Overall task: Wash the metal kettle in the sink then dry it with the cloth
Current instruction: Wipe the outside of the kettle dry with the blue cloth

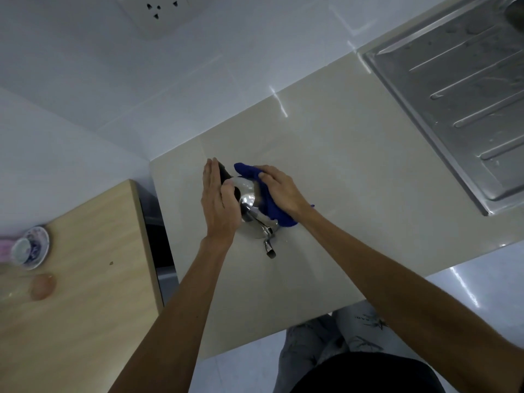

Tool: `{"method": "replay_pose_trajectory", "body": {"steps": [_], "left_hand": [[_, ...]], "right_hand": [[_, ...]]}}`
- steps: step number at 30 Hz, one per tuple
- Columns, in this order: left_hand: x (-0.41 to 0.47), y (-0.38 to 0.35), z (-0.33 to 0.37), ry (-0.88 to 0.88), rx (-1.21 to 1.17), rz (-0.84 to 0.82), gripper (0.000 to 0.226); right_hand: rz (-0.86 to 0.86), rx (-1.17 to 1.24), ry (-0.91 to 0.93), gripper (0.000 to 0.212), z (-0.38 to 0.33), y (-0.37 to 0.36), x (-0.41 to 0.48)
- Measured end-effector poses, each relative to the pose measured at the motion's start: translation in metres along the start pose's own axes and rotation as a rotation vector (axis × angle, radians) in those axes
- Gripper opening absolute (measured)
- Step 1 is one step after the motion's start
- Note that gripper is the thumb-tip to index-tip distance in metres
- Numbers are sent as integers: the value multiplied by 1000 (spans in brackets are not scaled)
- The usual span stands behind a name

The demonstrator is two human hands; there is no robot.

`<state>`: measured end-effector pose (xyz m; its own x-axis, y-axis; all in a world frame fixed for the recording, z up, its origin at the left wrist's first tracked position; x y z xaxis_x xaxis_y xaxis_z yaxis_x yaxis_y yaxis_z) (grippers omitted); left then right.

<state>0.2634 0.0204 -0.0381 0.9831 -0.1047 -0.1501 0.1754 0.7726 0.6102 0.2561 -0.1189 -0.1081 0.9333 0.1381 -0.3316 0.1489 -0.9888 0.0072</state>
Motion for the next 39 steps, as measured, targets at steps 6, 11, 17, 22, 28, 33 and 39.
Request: {"method": "replay_pose_trajectory", "body": {"steps": [6,11,17,22,28,33,39], "left_hand": [[3,1,-2,-49,-20,-63,70],[4,1,-4,-50,-32,-57,69],[5,2,-2,-97,-25,-65,64],[3,3,-4,-89,-93,-54,64],[2,2,-1,-74,-63,-52,64],[4,2,-3,-73,-72,-49,61],[4,3,2,-101,43,-38,71]], "right_hand": [[76,-107,234,36,-27,-7,-34],[-188,-169,-61,35,-25,-12,42],[44,-58,206,40,-38,-12,-21],[132,-221,454,39,-43,-22,-47],[142,-159,327,36,-38,-12,-34],[169,-92,262,35,-9,1,-51],[-190,-233,-135,34,18,1,59]]}}
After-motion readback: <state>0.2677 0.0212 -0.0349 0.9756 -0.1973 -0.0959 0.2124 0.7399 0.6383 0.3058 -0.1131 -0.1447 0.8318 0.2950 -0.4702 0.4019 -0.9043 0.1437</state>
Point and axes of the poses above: each hand's wrist, its own x-axis towards the middle knuckle, its own y-axis out of the back of the hand, z = x × y, the point moved 9 cm from there along x, towards the middle knuckle, and after that the axes turned 8 degrees about -z, right-handed, at the moved point
